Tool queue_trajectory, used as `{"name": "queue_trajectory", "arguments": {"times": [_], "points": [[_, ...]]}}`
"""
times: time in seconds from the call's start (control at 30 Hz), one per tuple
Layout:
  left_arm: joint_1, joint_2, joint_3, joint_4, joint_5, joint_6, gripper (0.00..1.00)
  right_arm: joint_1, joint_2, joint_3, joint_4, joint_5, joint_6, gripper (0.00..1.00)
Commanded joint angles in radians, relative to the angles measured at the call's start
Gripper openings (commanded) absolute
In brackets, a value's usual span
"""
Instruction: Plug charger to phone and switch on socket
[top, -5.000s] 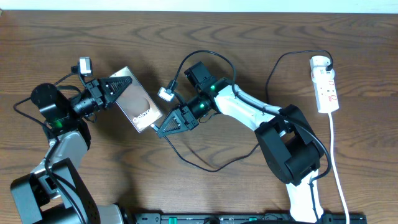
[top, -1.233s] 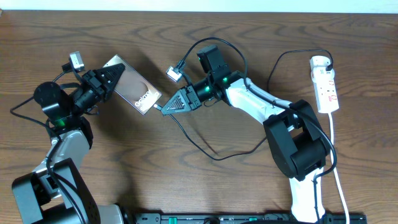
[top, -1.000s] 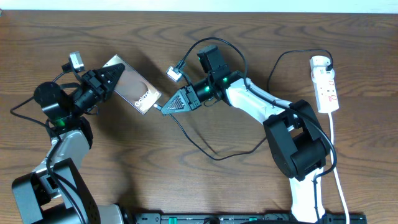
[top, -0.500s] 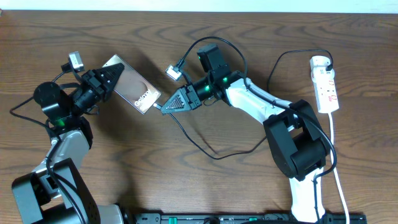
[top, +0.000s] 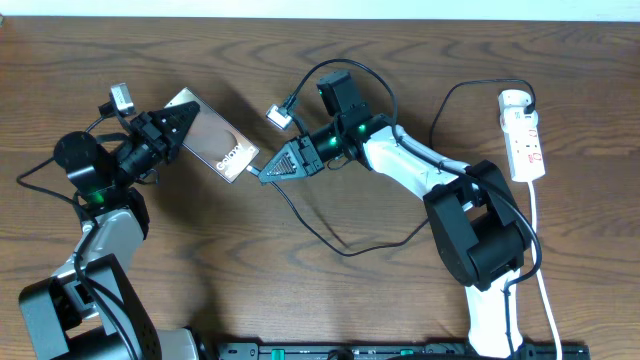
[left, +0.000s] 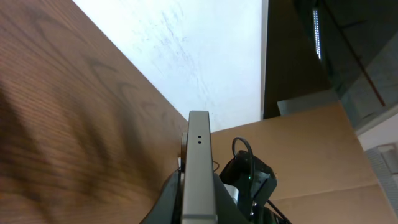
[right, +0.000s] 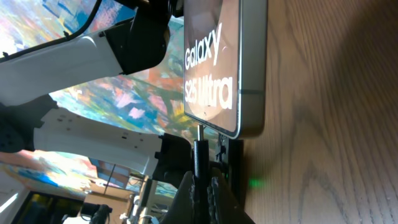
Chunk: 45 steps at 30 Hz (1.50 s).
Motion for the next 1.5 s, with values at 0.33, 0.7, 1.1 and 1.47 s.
{"name": "queue_trajectory", "arguments": {"times": [0.33,0.7,1.1,1.47], "points": [[0.000,-0.013,0.005,0.009,0.021,-0.036,0.07,-0.009,-0.003,0.004,0.003,0.012,0.016,0.01],[0.000,-0.013,0.005,0.009,0.023,0.002,0.07,-0.009,-0.003,0.004,0.007,-0.003,0.016,0.01],[0.000,-0.013,0.005,0.009,0.048,0.021,0.07,-0.009,-0.003,0.004,0.008,-0.003,0.016,0.01],[0.000,-0.013,0.005,0.009,0.049,0.023,0.07,-0.009,-0.003,0.004,0.011,0.003,0.016,0.01]]}}
